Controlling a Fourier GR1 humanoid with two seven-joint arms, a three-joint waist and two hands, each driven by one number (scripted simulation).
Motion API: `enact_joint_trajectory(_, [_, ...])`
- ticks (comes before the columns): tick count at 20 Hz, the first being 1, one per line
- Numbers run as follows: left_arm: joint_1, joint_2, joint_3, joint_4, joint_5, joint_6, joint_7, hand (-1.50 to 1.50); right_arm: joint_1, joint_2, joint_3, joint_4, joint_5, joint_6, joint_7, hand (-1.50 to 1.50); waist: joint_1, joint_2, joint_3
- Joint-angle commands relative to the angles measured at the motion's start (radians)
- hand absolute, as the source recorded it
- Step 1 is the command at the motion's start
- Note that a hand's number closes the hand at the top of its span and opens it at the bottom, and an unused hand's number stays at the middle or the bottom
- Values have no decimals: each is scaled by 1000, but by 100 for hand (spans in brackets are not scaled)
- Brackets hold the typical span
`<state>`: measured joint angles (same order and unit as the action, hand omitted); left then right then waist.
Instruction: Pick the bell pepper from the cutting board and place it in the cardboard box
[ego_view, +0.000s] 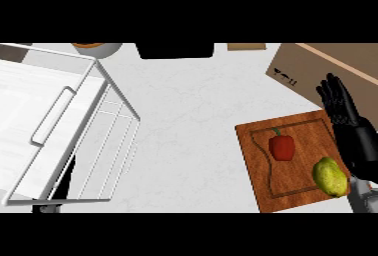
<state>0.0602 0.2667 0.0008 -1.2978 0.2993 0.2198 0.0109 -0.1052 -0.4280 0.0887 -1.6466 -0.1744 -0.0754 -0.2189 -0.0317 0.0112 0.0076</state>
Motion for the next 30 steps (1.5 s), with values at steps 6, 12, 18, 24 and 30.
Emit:
enact_joint_trajectory(6, [-147,236,-86,-244,-193,-135,-127,0,-86,-175,-209,-81,-26,-24,97,-150,-79,-36,-7])
enact_joint_trajectory(12, [-187,213,-160,-196,-211,-214,-180,0,56,-357,-234,-58,130,27,108,-150,-28,-15,-8])
enact_joint_trajectory(18, [-253,219,-160,-221,-196,-249,-134,0,104,-449,-169,-51,327,69,-23,-150,16,-11,-7])
enact_joint_trajectory(24, [-272,201,-170,-221,-215,-244,-114,0,106,-580,-67,-188,436,207,242,-150,28,-13,-11])
enact_joint_trajectory(30, [-318,195,-165,-230,-201,-272,-66,0,46,-583,110,-380,496,361,531,-150,35,-13,-10])
